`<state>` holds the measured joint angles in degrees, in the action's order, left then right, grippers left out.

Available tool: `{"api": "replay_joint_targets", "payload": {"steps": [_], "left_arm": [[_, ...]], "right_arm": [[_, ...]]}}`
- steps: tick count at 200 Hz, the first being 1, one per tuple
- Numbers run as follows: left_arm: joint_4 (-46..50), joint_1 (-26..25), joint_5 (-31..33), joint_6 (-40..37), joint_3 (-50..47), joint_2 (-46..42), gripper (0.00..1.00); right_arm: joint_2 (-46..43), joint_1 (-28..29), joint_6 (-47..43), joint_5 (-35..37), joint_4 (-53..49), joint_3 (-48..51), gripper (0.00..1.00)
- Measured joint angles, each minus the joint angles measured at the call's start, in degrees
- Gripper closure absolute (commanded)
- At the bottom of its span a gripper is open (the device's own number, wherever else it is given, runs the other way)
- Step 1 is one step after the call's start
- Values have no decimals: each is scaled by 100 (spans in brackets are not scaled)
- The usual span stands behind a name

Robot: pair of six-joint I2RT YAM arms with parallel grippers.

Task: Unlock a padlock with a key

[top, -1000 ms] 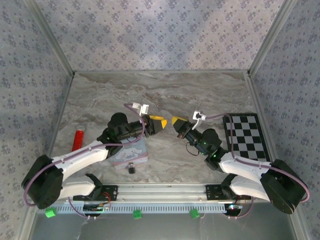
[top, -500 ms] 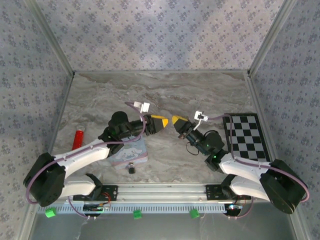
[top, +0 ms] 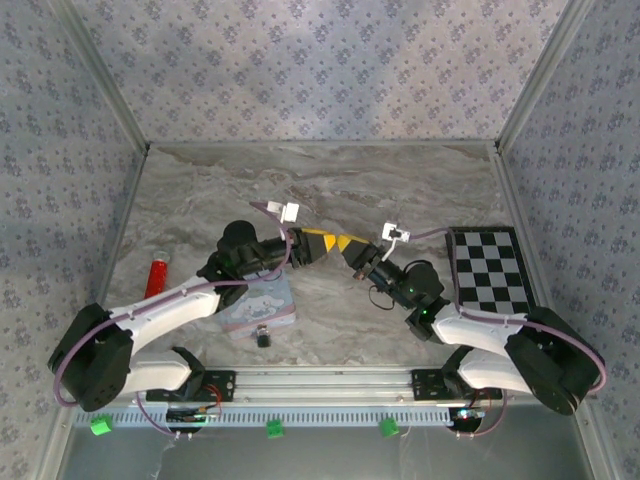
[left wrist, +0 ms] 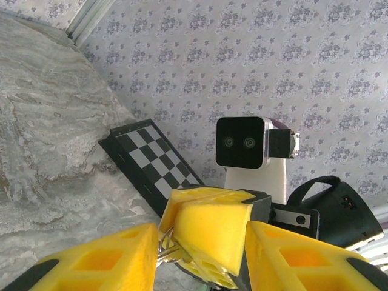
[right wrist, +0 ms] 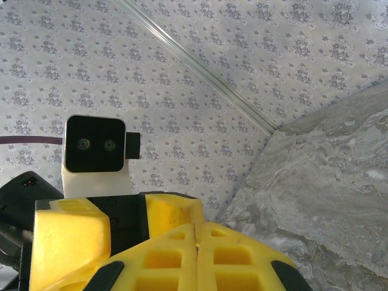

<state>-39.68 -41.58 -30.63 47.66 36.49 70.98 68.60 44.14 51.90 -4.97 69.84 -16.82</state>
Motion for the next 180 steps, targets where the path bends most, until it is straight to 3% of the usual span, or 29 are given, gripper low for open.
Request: {"api": "replay_joint_targets", "payload": {"steps": [60, 180], "left_arm": [[7, 33, 44, 4, 0, 2, 52], [4, 22, -109, 33, 0, 50, 71]], "right_arm": [[20, 0, 17, -42, 177, 0, 100], [20, 17, 17, 20, 203, 0, 100]]}}
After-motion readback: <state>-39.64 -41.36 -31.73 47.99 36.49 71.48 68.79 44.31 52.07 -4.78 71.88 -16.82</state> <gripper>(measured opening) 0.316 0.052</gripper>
